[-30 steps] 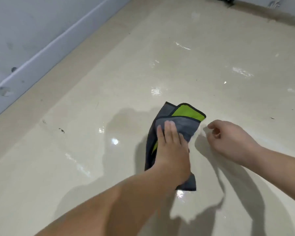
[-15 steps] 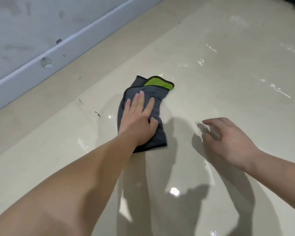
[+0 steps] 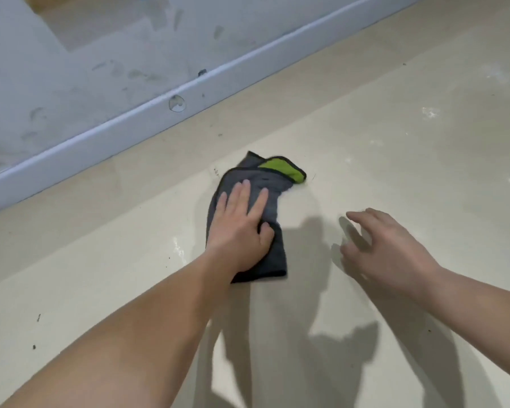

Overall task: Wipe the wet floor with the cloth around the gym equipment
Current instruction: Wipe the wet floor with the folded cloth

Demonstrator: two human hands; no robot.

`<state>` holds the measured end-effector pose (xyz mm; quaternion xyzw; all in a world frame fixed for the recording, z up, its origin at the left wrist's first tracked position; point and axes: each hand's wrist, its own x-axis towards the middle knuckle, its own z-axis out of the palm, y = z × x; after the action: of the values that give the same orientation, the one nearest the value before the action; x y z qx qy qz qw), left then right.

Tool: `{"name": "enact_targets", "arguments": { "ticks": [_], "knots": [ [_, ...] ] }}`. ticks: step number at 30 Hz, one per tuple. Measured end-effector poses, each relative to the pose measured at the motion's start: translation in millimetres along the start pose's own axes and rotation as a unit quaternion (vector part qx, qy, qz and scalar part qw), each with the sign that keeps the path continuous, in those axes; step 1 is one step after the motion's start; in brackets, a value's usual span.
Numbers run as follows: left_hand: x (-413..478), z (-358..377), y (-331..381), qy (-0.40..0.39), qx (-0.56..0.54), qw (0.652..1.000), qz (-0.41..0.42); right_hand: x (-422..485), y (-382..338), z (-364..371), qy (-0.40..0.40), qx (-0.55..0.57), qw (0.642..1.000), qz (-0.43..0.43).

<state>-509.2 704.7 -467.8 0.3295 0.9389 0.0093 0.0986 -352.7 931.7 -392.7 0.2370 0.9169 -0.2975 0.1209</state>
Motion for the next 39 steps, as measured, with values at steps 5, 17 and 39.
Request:
{"name": "enact_targets", "arguments": {
  "ticks": [5,17,39],
  "knots": [
    [-9,8,33,-0.003,-0.012,0.996,-0.092,41,-25,-14,-0.045,-0.056,0.997,0.018],
    [94,-17,-34,-0.006,-0.02,0.989,-0.147,106,-27,-10,-0.099,-0.212,0.968,0.094],
    [118,-12,77,0.01,0.017,0.983,0.184,99,5,-43,-0.114,0.091,0.983,0.113]
  ]
}}
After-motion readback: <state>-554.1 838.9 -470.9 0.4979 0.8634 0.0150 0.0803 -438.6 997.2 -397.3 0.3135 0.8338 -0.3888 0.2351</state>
